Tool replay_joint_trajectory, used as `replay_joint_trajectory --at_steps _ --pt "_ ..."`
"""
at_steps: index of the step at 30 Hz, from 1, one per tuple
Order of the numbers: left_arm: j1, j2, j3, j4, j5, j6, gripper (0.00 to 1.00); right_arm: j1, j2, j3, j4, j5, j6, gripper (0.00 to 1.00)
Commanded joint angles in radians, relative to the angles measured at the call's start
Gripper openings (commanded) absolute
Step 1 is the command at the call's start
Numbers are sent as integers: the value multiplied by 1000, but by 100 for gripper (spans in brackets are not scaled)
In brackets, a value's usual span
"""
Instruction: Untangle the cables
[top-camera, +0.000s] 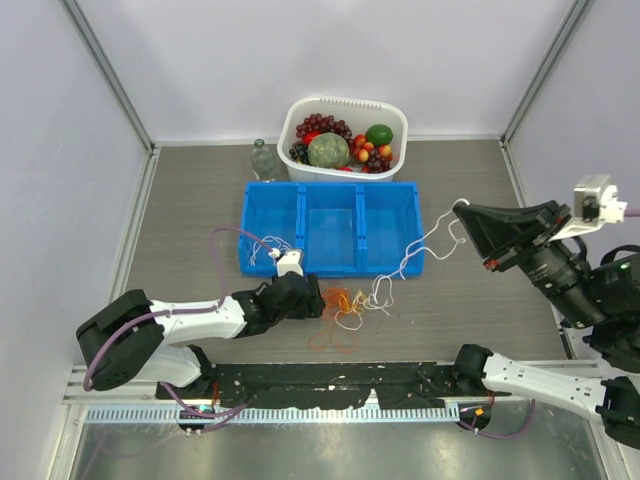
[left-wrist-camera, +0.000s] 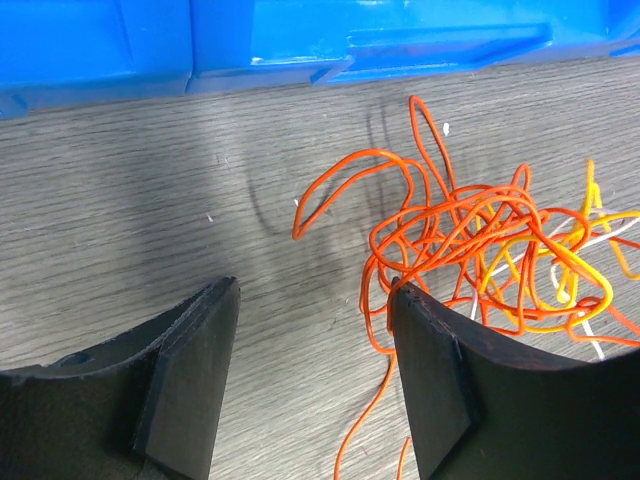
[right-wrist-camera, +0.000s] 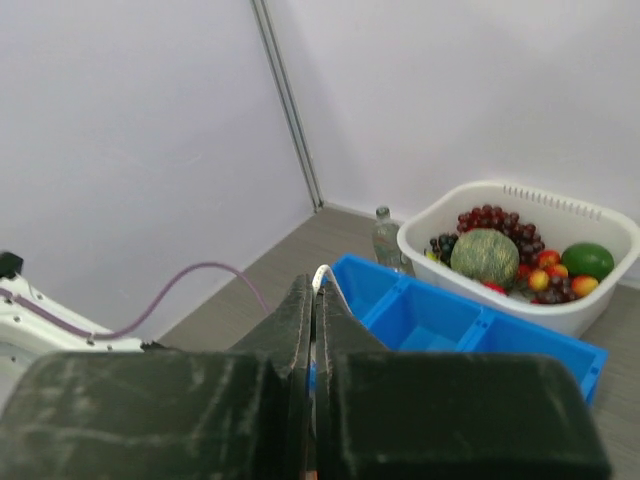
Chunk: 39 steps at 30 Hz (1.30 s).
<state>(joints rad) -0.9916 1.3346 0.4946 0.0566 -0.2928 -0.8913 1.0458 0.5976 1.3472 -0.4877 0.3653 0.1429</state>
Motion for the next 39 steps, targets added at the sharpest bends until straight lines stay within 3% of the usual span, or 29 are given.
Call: replay_joint_trajectory --at_steps 1,8,16,26,34,39 --pt "7 38 -57 -109 -23 -12 67 0 34 194 63 -20 -49 1" --pt "7 67 -51 -81 -5 -15 67 0 12 323 119 -69 -80 1" --pt "7 19 -42 -116 7 -8 67 0 -42 84 193 -3 -43 1" --pt "7 -303 70 -303 61 77 79 0 -59 -83 140 14 1 1" --pt "7 -596 217 -440 121 195 84 -1 -42 -138 112 -78 24 1" --pt "8 -728 288 -520 52 219 84 -1 33 -132 159 -140 35 1"
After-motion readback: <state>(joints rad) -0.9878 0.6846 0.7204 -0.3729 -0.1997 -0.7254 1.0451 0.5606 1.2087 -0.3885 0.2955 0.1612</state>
